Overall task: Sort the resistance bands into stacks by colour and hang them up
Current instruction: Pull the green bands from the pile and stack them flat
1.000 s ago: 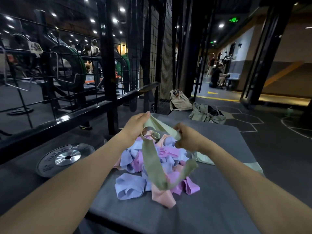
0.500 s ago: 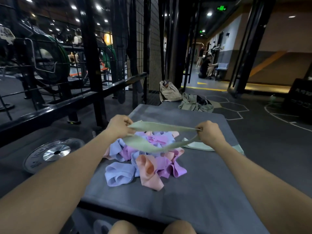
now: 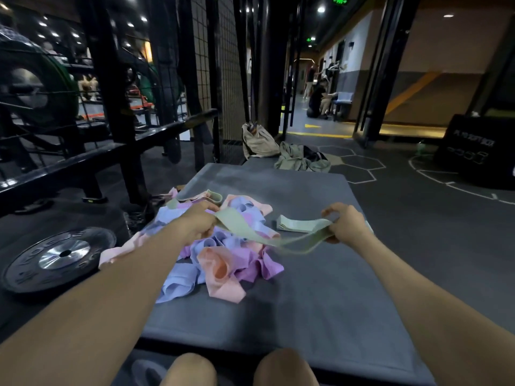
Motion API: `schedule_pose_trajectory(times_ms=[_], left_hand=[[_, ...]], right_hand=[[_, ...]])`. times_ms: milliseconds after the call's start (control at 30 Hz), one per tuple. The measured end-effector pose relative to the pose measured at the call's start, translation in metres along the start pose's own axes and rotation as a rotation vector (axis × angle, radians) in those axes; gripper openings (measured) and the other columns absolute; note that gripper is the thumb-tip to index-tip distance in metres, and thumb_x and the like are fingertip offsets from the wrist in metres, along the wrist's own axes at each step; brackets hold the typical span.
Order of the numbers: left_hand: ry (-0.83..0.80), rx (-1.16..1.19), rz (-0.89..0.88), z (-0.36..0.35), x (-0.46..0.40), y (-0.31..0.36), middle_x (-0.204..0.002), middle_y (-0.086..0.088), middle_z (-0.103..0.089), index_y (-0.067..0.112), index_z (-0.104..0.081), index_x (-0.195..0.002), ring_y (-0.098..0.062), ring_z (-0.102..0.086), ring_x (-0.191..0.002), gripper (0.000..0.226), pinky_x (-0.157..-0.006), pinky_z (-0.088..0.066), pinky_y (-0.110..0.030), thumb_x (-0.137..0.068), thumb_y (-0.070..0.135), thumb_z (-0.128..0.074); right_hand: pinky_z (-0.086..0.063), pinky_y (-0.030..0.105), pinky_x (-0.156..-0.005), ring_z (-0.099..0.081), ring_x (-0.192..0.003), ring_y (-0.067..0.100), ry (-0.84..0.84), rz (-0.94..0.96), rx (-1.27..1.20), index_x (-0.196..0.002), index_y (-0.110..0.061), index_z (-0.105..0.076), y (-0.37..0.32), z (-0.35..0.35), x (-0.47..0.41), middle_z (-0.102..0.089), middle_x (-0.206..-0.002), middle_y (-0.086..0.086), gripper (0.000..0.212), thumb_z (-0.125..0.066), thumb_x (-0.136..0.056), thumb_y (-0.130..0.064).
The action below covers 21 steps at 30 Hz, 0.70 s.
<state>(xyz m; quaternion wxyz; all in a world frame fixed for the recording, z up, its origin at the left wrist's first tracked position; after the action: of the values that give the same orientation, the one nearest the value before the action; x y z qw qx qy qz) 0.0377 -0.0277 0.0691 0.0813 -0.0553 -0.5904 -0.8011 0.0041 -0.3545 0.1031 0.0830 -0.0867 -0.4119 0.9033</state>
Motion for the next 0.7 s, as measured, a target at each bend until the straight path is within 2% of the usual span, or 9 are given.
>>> schedule_pose_trajectory(times_ms=[133, 267, 400, 467, 533, 600, 667, 700], left_hand=[[-0.07, 0.022, 0.042, -0.028, -0.008, -0.005, -0.07, -0.007, -0.052, 0.017, -0.054, -0.096, -0.015, -0.043, -0.057, 0.03, -0.043, -0.04, -0.015, -0.09, -0.009, -0.041], [-0.07, 0.004, 0.011, -0.054, -0.016, -0.001, -0.074, -0.006, -0.052, 0.023, -0.053, -0.087, -0.015, -0.044, -0.059, 0.036, -0.053, -0.044, -0.018, -0.085, -0.012, -0.046], [-0.061, -0.124, -0.052, -0.073, -0.02, 0.007, -0.069, -0.006, -0.049, 0.021, -0.048, -0.095, -0.012, -0.038, -0.041, 0.037, -0.036, -0.034, -0.014, -0.085, -0.014, -0.038], [-0.041, -0.202, -0.1, -0.081, -0.021, 0.014, -0.069, -0.006, -0.045, 0.015, -0.049, -0.092, -0.009, -0.037, -0.032, 0.036, -0.032, -0.027, -0.013, -0.084, -0.016, -0.032], [-0.034, -0.263, -0.126, -0.09, -0.026, 0.019, -0.071, -0.008, -0.046, 0.012, -0.054, -0.077, -0.014, -0.043, -0.043, 0.037, -0.038, -0.033, -0.015, -0.083, -0.017, -0.031], [-0.056, -0.315, -0.121, -0.1, -0.033, 0.018, -0.078, -0.013, -0.054, 0.015, -0.059, -0.071, -0.022, -0.047, -0.062, 0.037, -0.056, -0.04, -0.024, -0.083, -0.014, -0.039], [-0.127, -0.351, -0.098, -0.116, -0.037, 0.017, -0.086, -0.015, -0.056, 0.011, -0.065, -0.082, -0.023, -0.049, -0.074, 0.023, -0.062, -0.039, -0.027, -0.081, -0.009, -0.054], [-0.172, -0.363, -0.091, -0.127, -0.04, 0.018, -0.089, -0.014, -0.057, 0.008, -0.065, -0.092, -0.023, -0.05, -0.078, 0.02, -0.063, -0.04, -0.027, -0.08, -0.007, -0.059]], right_hand=[[-0.058, 0.035, -0.049, -0.064, -0.067, 0.034, -0.037, -0.055, -0.018, -0.08, -0.009, -0.053, 0.029, 0.009, -0.001, -0.057, -0.089, 0.02, 0.02, -0.051, -0.079, 0.011], [-0.057, 0.023, -0.051, -0.06, -0.064, 0.025, -0.062, -0.043, -0.057, -0.081, -0.004, -0.06, 0.048, 0.013, -0.004, -0.056, -0.074, 0.013, 0.018, -0.053, -0.079, 0.013], [-0.049, 0.013, -0.049, -0.052, -0.054, 0.013, -0.123, -0.062, -0.131, -0.086, -0.002, -0.062, 0.07, 0.013, -0.007, -0.051, -0.068, 0.007, 0.016, -0.07, -0.074, 0.006], [-0.049, 0.018, -0.061, -0.052, -0.06, 0.013, -0.151, -0.077, -0.143, -0.089, -0.001, -0.064, 0.084, 0.011, -0.01, -0.053, -0.068, 0.005, 0.021, -0.077, -0.072, -0.003], [-0.049, 0.026, -0.068, -0.051, -0.068, 0.016, -0.165, -0.11, -0.224, -0.089, 0.005, -0.064, 0.097, 0.008, -0.015, -0.053, -0.075, 0.011, 0.016, -0.071, -0.079, -0.006], [-0.049, 0.028, -0.065, -0.049, -0.069, 0.018, -0.114, -0.128, -0.218, -0.087, 0.014, -0.061, 0.111, 0.013, -0.027, -0.049, -0.077, 0.013, 0.024, -0.062, -0.086, -0.01], [-0.053, 0.034, -0.067, -0.054, -0.068, 0.021, -0.028, -0.113, -0.132, -0.083, 0.011, -0.062, 0.121, 0.024, -0.04, -0.053, -0.076, 0.012, 0.024, -0.057, -0.088, -0.012], [-0.057, 0.038, -0.069, -0.058, -0.07, 0.023, 0.01, -0.114, -0.093, -0.076, 0.002, -0.066, 0.126, 0.03, -0.044, -0.058, -0.079, 0.012, 0.018, -0.057, -0.088, -0.009]])
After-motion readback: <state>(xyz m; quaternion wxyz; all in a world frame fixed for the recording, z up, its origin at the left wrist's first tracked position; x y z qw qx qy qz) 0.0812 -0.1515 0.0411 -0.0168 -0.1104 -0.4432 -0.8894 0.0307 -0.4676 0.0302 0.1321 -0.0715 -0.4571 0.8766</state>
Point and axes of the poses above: each hand's wrist, its own x-axis away from the middle knuckle, its own z-axis out of the back of the hand, y = z × x, the point moved 10 cm from there along -x, towards the middle knuckle
